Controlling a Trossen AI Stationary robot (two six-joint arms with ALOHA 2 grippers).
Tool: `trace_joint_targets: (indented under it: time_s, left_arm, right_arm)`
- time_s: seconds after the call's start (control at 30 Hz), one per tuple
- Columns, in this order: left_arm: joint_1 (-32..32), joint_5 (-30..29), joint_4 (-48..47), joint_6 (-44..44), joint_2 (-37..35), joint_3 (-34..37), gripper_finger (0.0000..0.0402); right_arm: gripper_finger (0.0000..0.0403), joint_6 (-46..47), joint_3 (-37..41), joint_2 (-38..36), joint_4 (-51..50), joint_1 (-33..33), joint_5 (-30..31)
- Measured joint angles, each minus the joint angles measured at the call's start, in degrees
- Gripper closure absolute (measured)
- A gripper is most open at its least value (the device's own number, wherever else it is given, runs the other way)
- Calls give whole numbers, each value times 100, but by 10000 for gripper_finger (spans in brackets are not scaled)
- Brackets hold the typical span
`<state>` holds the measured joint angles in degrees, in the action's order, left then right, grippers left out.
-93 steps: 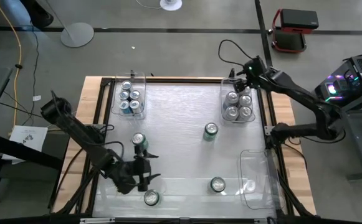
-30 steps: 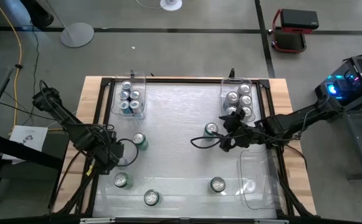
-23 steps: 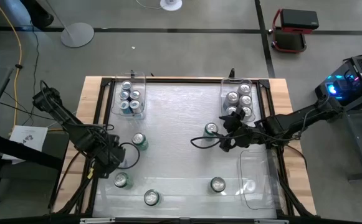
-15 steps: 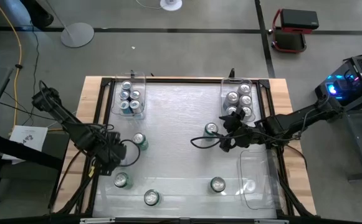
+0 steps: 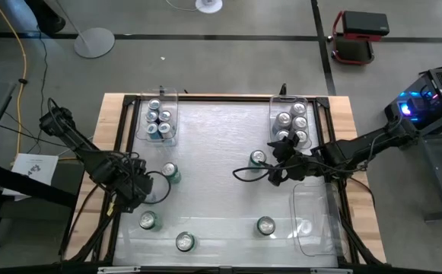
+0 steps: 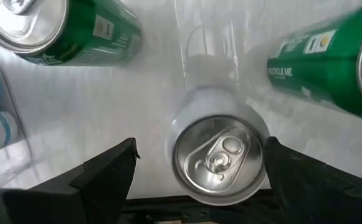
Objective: Sort soda cans
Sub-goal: Put the blue-white soda can into the top right transparent bin
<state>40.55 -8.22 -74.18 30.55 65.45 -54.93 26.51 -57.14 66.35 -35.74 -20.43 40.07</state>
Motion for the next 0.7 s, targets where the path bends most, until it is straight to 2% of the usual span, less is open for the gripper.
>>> trace_joint_targets:
  time_s: [0.37,0.53,0.7]
  left_arm:
    - [166,-11,34,-295,35,1,76]
    - [0,-129,26,388,33,-1,76]
    - [-216,-607,47,1278,4,-12,76]
  right_arm:
    - [77,61,0,0,-24,0,-27]
    - [77,60,0,0,-26,0,-46]
    - [77,58,0,0,-26,0,-50]
